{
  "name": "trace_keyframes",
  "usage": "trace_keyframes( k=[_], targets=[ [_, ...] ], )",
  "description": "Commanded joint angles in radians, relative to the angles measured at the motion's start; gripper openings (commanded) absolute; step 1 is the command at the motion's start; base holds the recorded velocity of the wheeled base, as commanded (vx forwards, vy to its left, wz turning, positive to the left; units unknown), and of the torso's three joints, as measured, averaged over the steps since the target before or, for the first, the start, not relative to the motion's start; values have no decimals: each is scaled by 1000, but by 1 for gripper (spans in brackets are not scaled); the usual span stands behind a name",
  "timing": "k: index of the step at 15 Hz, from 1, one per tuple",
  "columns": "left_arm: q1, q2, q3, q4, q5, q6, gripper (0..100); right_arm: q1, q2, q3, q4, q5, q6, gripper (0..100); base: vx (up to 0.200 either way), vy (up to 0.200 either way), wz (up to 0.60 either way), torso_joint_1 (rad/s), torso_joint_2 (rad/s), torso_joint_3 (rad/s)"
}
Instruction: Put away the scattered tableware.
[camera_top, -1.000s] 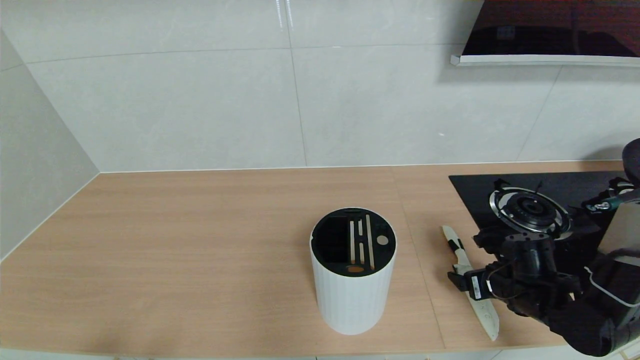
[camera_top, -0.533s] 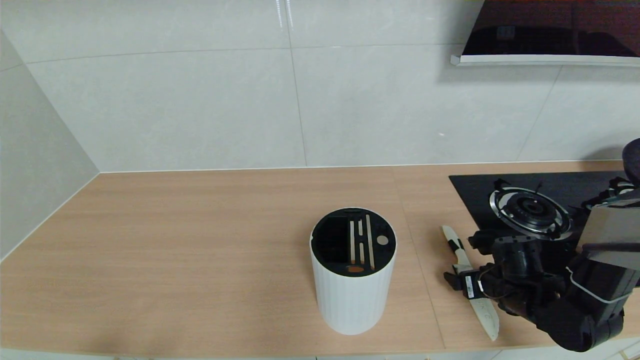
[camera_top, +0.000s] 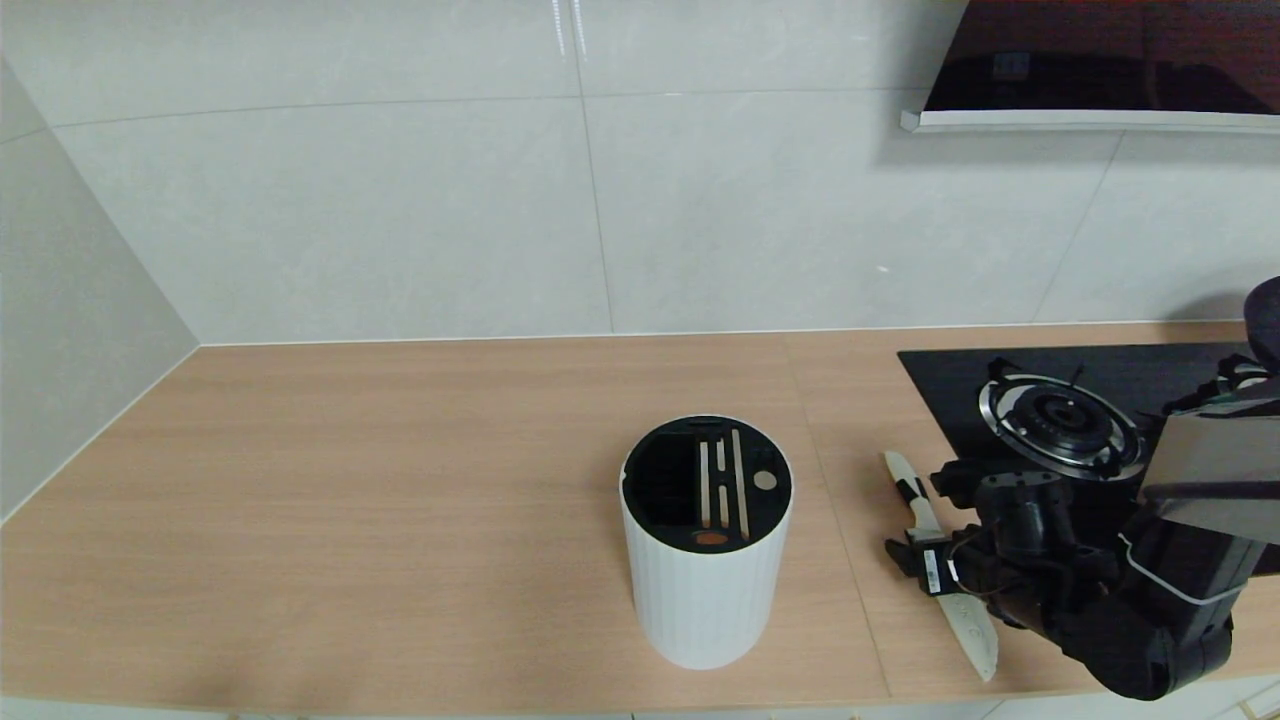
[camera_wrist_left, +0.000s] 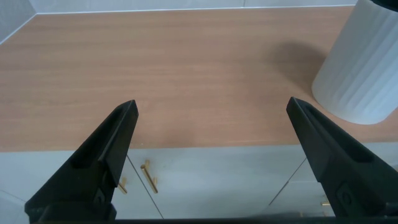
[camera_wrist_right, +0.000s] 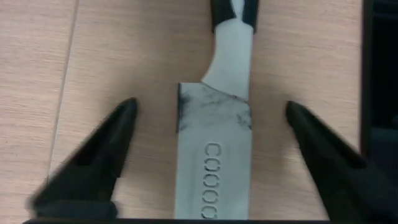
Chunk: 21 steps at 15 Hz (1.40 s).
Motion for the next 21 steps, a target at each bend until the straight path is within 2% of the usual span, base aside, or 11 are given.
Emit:
trace_keyframes(
  k=[1,10,13,15,16,17,18,19,20,21],
  targets=[
    [0,2,0,0,0,0,100,0,10,-1,5,-3,1,0,0,0,0,0,0,0],
    [0,2,0,0,0,0,100,0,-7,1,5,-3,4,0,0,0,0,0,0,0],
    [0,2,-1,-8,12,-3,100,0,-163,3,19,-3,36,0,0,0,0,0,0,0],
    [0,0,-11,-6,5,-2,100,0,-297,-8,91,-3,36,0,0,0,0,0,0,0],
    [-3,8,-103,4,-21,-8,100,0,-369,-43,174,-3,36,0,0,0,0,0,0,0],
    [-10,34,-213,33,-49,-35,100,0,-424,-86,255,-2,36,0,0,0,0,0,0,0],
    [-36,137,-365,95,-87,-60,100,0,-476,-178,361,0,37,0,0,0,0,0,0,0],
    [-53,207,-442,136,-118,-62,100,0,-501,-237,427,0,37,0,0,0,0,0,0,0],
    [-81,354,-552,187,-169,-62,100,0,-537,-347,530,4,36,0,0,0,0,0,0,0],
    [-95,477,-636,181,-198,-57,100,11,-567,-419,590,9,34,0,0,0,0,0,0,0]
  ],
)
